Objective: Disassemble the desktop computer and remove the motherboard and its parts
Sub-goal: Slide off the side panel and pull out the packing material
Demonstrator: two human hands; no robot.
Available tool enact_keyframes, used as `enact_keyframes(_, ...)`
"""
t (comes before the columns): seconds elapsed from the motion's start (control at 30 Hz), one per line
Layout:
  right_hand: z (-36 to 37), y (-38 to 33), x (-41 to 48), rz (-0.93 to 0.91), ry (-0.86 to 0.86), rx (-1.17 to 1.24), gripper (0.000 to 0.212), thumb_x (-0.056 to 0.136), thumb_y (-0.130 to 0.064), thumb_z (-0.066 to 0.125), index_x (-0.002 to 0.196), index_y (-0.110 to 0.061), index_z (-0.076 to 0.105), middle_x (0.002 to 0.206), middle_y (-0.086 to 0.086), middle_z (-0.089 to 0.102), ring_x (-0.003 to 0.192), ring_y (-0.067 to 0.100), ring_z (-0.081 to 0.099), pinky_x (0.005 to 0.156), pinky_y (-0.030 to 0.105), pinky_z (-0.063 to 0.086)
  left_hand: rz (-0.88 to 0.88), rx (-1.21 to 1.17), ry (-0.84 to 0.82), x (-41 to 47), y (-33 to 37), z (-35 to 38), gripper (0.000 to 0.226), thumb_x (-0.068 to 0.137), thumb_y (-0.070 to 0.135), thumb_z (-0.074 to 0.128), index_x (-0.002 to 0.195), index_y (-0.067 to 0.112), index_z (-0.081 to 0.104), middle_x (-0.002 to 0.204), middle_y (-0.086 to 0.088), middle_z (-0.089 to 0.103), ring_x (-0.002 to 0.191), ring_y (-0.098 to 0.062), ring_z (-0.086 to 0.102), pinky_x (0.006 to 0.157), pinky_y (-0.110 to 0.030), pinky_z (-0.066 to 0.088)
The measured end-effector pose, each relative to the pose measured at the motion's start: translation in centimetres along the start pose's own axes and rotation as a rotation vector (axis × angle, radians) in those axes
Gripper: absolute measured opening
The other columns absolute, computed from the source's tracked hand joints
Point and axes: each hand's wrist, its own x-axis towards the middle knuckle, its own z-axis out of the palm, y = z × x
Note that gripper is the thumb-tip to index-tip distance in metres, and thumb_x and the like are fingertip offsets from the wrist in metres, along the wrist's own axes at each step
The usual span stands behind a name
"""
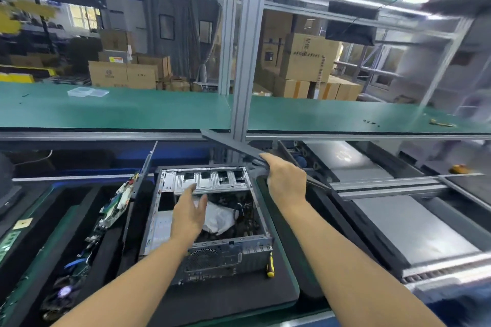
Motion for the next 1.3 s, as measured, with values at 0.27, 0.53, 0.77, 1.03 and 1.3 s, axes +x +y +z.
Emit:
enact_keyframes(0.27,-1.6,8.7,1.1,0.160,0.012,-0.156,0.035,0.081,-0.001,0.065,0.104,-0.028,0.071,0.067,0.001,0.070,0.054,0.032,0.065,0.049,0.025,0.028,0.214,-0.196,-0.296,0.8,8.3,11.5,0.046,0.101,0.029,0.055,0.146,0.027,0.045,0.139,0.011,0.055,0.128,-0.008,0.050,0.096,-0.013,0.038)
enact_keyframes(0.53,-0.5,23.6,5.8,0.341,-0.066,-0.095,0.005,0.094,-0.020,0.057,0.095,-0.025,0.055,0.074,0.007,0.067,0.066,0.035,0.058,0.056,0.033,0.032,0.347,-0.048,-0.532,3.6,14.3,24.9,0.046,0.100,0.019,0.052,0.145,0.028,0.049,0.146,0.013,0.050,0.133,-0.009,0.048,0.113,-0.032,0.038)
enact_keyframes(0.77,1.2,34.2,7.7,0.458,-0.039,-0.137,0.010,0.092,-0.015,0.061,0.095,-0.024,0.059,0.074,0.003,0.064,0.061,0.029,0.048,0.050,0.030,0.022,0.223,-0.027,-0.707,5.6,17.5,36.7,0.059,0.096,0.018,0.046,0.150,0.039,0.035,0.142,0.010,0.054,0.097,-0.017,0.069,0.079,-0.033,0.057)
enact_keyframes(1.03,3.5,41.6,8.2,0.620,-0.155,-0.140,0.013,0.091,-0.011,0.056,0.096,-0.023,0.060,0.087,-0.001,0.067,0.069,0.025,0.044,0.060,0.031,0.033,0.168,0.115,-0.960,6.2,16.0,46.1,0.061,0.092,0.013,0.047,0.150,0.028,0.039,0.160,0.017,0.026,0.043,0.000,0.048,0.049,-0.008,0.038)
enact_keyframes(1.3,7.5,42.9,8.6,0.772,-0.293,-0.147,0.016,0.089,-0.004,0.049,0.089,-0.019,0.054,0.073,-0.001,0.049,0.068,0.029,0.048,0.054,0.030,0.033,0.019,0.147,-0.899,9.1,13.0,47.7,0.051,0.094,0.013,0.052,0.143,0.028,0.048,0.144,-0.006,0.050,0.059,-0.005,0.058,0.049,-0.013,0.041)
